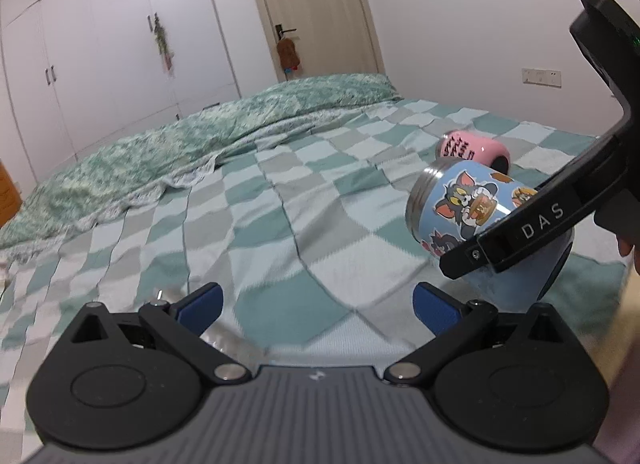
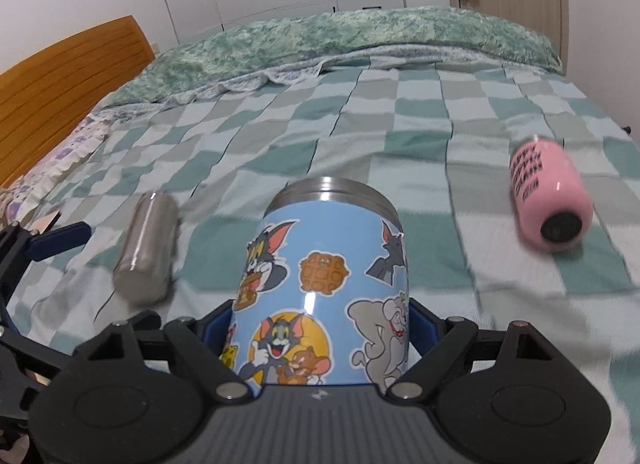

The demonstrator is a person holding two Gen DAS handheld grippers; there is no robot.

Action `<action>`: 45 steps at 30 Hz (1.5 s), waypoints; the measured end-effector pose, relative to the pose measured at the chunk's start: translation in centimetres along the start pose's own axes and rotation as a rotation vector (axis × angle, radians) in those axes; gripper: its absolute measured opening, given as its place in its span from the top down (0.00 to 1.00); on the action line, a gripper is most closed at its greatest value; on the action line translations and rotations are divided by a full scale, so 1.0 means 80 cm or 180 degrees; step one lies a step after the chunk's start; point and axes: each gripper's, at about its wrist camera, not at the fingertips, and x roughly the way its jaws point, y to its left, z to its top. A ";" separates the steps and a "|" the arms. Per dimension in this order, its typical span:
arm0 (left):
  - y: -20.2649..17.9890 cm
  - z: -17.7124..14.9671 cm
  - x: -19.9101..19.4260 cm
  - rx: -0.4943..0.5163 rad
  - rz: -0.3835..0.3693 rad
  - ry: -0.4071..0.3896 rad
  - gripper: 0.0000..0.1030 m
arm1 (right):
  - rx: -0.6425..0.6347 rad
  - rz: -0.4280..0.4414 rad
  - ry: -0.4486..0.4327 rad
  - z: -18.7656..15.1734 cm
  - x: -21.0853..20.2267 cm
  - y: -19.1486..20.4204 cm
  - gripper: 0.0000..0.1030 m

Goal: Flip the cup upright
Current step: 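Lift the blue sticker cup with the right tool and carry it toward the left tool, then grasp the blue sticker cup with the left tool while the right tool releases it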

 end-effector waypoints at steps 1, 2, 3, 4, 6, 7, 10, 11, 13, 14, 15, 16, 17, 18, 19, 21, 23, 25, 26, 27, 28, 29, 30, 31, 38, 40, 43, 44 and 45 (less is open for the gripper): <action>0.000 -0.006 -0.005 -0.0028 0.0017 0.0029 0.00 | 0.0013 0.0011 0.0021 -0.008 -0.001 0.003 0.17; 0.000 -0.013 -0.010 -0.0057 0.0034 0.0055 0.00 | 0.0036 0.0022 0.0049 -0.017 -0.002 0.005 0.17; 0.001 -0.021 -0.015 -0.0096 0.0056 0.0089 0.00 | 0.0056 0.0028 0.0078 -0.024 -0.002 0.007 0.17; 0.001 -0.027 -0.019 -0.0129 0.0074 0.0113 0.00 | 0.0066 0.0028 0.0106 -0.030 0.000 0.009 0.17; 0.004 -0.041 -0.029 -0.0218 0.0134 0.0136 0.00 | 0.0096 0.0029 0.0182 -0.044 0.004 0.012 0.17; 0.004 -0.046 -0.034 -0.0262 0.0152 0.0148 0.00 | 0.0104 0.0019 0.0219 -0.049 0.008 0.013 0.17; 0.004 -0.058 -0.048 -0.0350 0.0203 0.0168 0.00 | 0.0183 -0.0013 0.0339 -0.068 0.025 0.013 0.17; 0.004 -0.060 -0.052 -0.0362 0.0227 0.0170 0.00 | 0.0189 -0.0007 0.0271 -0.071 0.025 0.013 0.17; 0.003 -0.062 -0.060 -0.0376 0.0270 0.0174 0.00 | 0.0210 -0.0019 0.0259 -0.073 0.024 0.013 0.17; 0.002 -0.062 -0.063 -0.0385 0.0292 0.0175 0.00 | 0.0209 -0.0018 0.0256 -0.073 0.024 0.013 0.17; 0.001 -0.062 -0.065 -0.0399 0.0320 0.0174 0.00 | 0.0210 -0.0016 0.0253 -0.074 0.024 0.013 0.17; 0.001 -0.062 -0.067 -0.0413 0.0342 0.0173 0.00 | 0.0207 -0.0016 0.0252 -0.074 0.023 0.013 0.17; 0.001 -0.062 -0.069 -0.0425 0.0363 0.0173 0.00 | 0.0190 -0.0018 0.0254 -0.074 0.024 0.013 0.16; 0.000 -0.061 -0.070 -0.0438 0.0388 0.0178 0.00 | 0.0146 -0.0023 0.0268 -0.072 0.024 0.014 0.16; -0.001 -0.059 -0.071 -0.0445 0.0408 0.0182 0.00 | 0.0120 -0.0016 0.0291 -0.069 0.024 0.016 0.16; -0.004 -0.057 -0.075 -0.0446 0.0449 0.0175 0.00 | 0.0084 0.0018 0.0303 -0.065 0.021 0.015 0.16; -0.006 -0.056 -0.078 -0.0468 0.0487 0.0170 0.00 | 0.0102 0.0171 0.0188 -0.062 0.009 0.007 0.04; -0.008 -0.054 -0.080 -0.0509 0.0534 0.0175 0.00 | 0.0027 0.0303 -0.0017 -0.059 -0.011 -0.001 0.00; -0.010 -0.052 -0.081 -0.0534 0.0552 0.0172 0.00 | -0.0038 0.0324 -0.0102 -0.059 -0.020 -0.005 0.00; -0.012 -0.049 -0.082 -0.0567 0.0564 0.0169 0.00 | -0.0117 0.0338 -0.0190 -0.059 -0.030 -0.011 0.00; -0.015 -0.046 -0.082 -0.0597 0.0566 0.0167 0.00 | -0.0198 0.0356 -0.0271 -0.060 -0.040 -0.018 0.00; -0.018 -0.042 -0.082 -0.0626 0.0557 0.0165 0.00 | -0.0270 0.0359 -0.0345 -0.062 -0.048 -0.025 0.00; -0.023 -0.037 -0.082 -0.0660 0.0535 0.0167 0.00 | -0.0337 0.0342 -0.0419 -0.064 -0.057 -0.034 0.00; -0.029 -0.032 -0.081 -0.0687 0.0507 0.0173 0.00 | -0.0391 0.0325 -0.0483 -0.065 -0.064 -0.041 0.00; -0.080 0.011 -0.040 -0.0786 0.0187 0.0420 0.00 | -0.0738 0.0125 -0.0745 -0.083 -0.089 -0.109 0.00; -0.094 0.022 -0.022 -0.0796 0.0114 0.0545 0.00 | -0.0732 0.0101 -0.0776 -0.088 -0.089 -0.129 0.00; -0.110 0.036 0.006 -0.0799 0.0047 0.0733 0.00 | -0.0699 0.0048 -0.0805 -0.095 -0.085 -0.154 0.00; -0.115 0.041 0.018 -0.0803 0.0058 0.0830 0.00 | -0.0689 0.0045 -0.0813 -0.097 -0.083 -0.161 0.00; -0.119 0.045 0.028 -0.0817 0.0065 0.0912 0.00 | -0.0682 0.0054 -0.0827 -0.098 -0.081 -0.167 0.00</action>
